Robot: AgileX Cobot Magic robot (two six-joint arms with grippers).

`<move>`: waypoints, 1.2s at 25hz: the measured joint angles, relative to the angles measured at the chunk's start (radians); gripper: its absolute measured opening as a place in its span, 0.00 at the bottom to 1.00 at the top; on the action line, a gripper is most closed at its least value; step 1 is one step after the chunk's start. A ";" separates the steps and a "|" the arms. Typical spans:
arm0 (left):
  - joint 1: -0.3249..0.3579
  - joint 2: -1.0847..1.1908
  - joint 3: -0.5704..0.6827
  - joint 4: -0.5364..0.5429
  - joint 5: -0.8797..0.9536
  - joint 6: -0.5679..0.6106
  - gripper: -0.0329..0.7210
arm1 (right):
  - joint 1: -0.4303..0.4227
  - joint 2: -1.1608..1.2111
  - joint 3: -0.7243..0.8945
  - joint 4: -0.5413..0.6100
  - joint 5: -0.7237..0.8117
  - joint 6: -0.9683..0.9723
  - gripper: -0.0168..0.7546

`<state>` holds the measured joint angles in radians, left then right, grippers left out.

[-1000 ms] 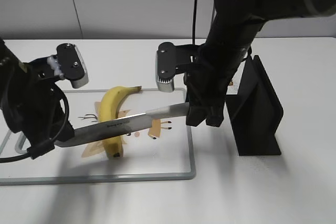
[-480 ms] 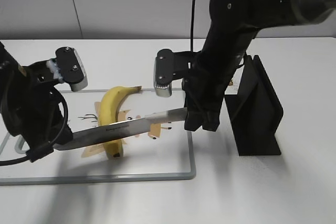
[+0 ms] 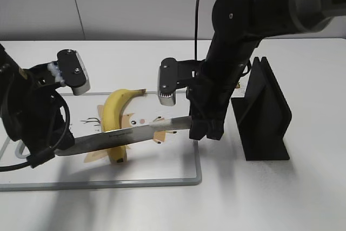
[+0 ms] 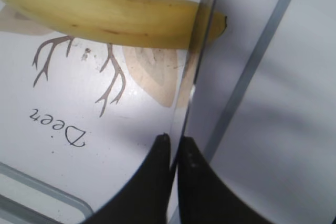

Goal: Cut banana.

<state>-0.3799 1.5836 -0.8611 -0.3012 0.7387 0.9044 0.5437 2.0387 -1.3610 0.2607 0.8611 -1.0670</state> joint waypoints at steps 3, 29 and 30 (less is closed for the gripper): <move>0.000 0.000 0.000 0.000 0.000 0.000 0.05 | 0.000 0.006 0.000 0.000 0.000 0.001 0.29; 0.000 0.146 -0.019 -0.021 -0.036 0.001 0.05 | -0.006 0.092 -0.009 -0.027 -0.044 0.003 0.29; 0.001 0.146 -0.019 -0.021 -0.036 0.001 0.05 | -0.006 0.092 -0.009 -0.027 -0.044 0.003 0.29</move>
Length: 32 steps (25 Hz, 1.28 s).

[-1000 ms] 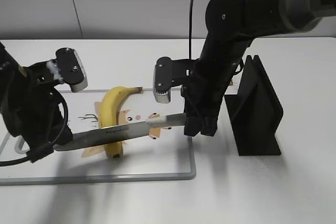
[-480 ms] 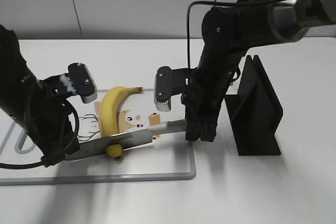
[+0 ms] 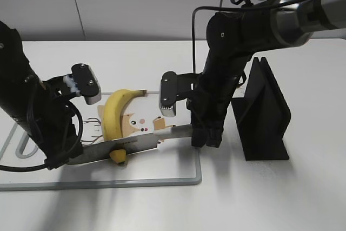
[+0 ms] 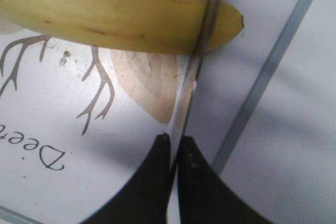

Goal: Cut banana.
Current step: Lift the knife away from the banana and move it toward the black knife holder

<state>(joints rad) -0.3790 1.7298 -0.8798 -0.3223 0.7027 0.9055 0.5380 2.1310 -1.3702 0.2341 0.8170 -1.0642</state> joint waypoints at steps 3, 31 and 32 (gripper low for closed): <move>0.000 0.004 -0.001 0.000 0.000 0.000 0.05 | 0.000 -0.002 0.000 0.001 0.001 0.000 0.29; 0.002 -0.178 0.004 0.064 0.067 -0.004 0.05 | 0.001 -0.201 0.012 0.077 0.036 -0.001 0.30; 0.002 -0.198 0.006 0.074 0.068 -0.006 0.05 | 0.001 -0.210 0.012 0.082 0.037 -0.001 0.30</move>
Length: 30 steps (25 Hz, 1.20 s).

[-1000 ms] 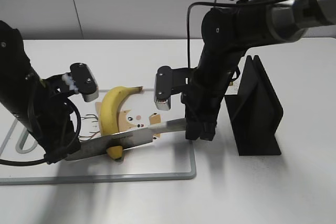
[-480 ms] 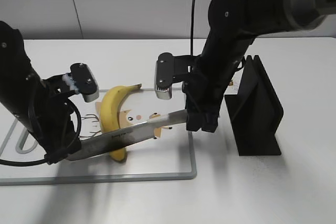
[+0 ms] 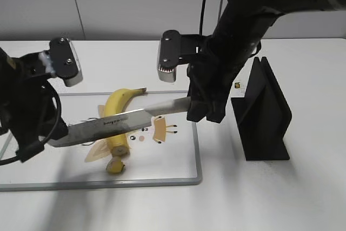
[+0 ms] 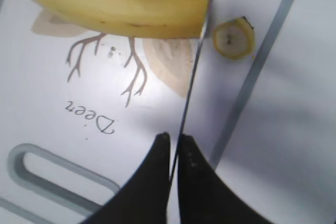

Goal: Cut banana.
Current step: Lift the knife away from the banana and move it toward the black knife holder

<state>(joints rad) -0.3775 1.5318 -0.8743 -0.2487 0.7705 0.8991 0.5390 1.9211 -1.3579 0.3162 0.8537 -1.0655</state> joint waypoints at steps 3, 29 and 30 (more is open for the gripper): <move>0.000 -0.072 0.005 0.032 0.001 -0.001 0.05 | 0.000 -0.034 0.000 0.013 0.000 0.000 0.30; 0.022 -0.369 -0.014 0.229 0.040 -0.118 0.83 | -0.033 -0.191 -0.014 -0.070 0.033 0.000 0.23; 0.022 -0.377 -0.032 0.249 0.040 -0.152 0.83 | -0.033 -0.199 -0.020 -0.070 0.033 0.000 0.23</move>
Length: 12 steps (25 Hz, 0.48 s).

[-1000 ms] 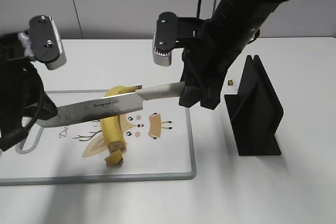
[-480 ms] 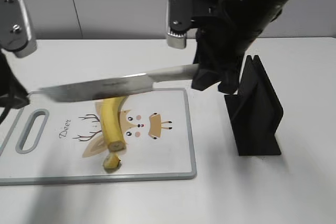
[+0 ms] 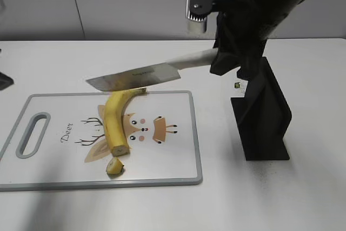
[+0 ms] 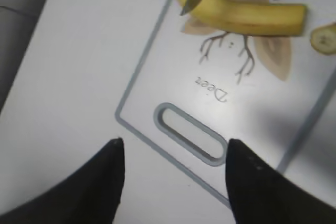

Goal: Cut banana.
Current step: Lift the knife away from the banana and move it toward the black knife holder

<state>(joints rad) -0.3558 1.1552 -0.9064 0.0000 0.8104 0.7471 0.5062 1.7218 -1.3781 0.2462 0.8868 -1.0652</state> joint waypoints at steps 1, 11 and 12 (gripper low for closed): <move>0.000 -0.005 -0.018 0.031 0.003 -0.052 0.83 | 0.000 -0.010 -0.007 -0.001 0.000 0.000 0.23; 0.021 -0.009 -0.302 0.282 0.314 -0.576 0.84 | 0.000 -0.125 -0.021 0.005 0.037 0.193 0.23; 0.040 -0.010 -0.316 0.266 0.347 -0.588 0.84 | 0.000 -0.136 -0.021 0.005 0.045 0.248 0.23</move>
<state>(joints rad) -0.3163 1.1451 -1.2221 0.2663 1.1576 0.1591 0.5062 1.5860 -1.3990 0.2511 0.9317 -0.8173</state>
